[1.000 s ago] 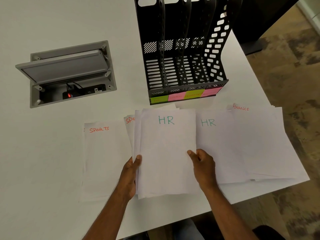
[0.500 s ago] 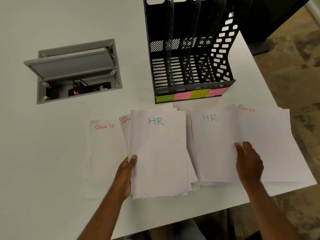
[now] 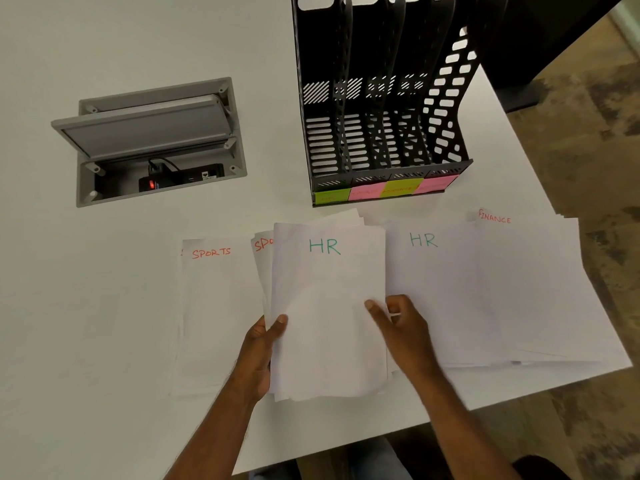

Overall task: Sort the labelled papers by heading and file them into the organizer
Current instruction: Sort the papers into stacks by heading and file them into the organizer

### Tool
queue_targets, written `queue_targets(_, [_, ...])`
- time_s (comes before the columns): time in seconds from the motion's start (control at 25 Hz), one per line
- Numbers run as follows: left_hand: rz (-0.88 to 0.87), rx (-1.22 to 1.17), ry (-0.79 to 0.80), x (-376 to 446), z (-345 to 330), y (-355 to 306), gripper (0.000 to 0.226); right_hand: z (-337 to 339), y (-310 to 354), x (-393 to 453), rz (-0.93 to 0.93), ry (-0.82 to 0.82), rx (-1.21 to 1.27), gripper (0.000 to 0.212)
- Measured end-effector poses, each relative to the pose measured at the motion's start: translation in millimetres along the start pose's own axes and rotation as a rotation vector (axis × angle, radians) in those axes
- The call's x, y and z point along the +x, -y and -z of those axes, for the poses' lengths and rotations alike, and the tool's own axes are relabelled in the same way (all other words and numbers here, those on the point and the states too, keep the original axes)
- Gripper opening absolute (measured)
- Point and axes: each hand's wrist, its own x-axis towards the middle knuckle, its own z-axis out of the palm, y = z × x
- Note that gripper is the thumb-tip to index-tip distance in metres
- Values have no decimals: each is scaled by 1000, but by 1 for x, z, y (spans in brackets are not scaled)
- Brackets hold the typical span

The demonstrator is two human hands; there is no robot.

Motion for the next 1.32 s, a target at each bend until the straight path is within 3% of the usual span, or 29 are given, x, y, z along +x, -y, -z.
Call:
queue_targets(0.2, [2,-26,33,3,-2,-1,41,-2,-5,3,-11,0,-33,44])
queue_targets(0.32, [-6,-42,19,2,-4,0,32,12,-10,5,26,-28,-109,37])
queue_targets(0.48, [-2,-34,0,1,-7,-1,32,52,-21,22,88,-271,-161,26])
queue_targets(0.72, [0,-87,15,2,-16,2,30,59,-18,29,8,-100,101,9])
queue_targets(0.88, [1,-112,34,0,-28,0,35,26,-22,6,-53,-45,178,19])
queue_targets(1.12, [8,-93,-8,3,-22,-5,31,17,-26,-4,-57,32,143,25])
queue_targets(1.32, [-5,-131,82,3,-21,-2,27,26,-27,7,-52,66,114,24])
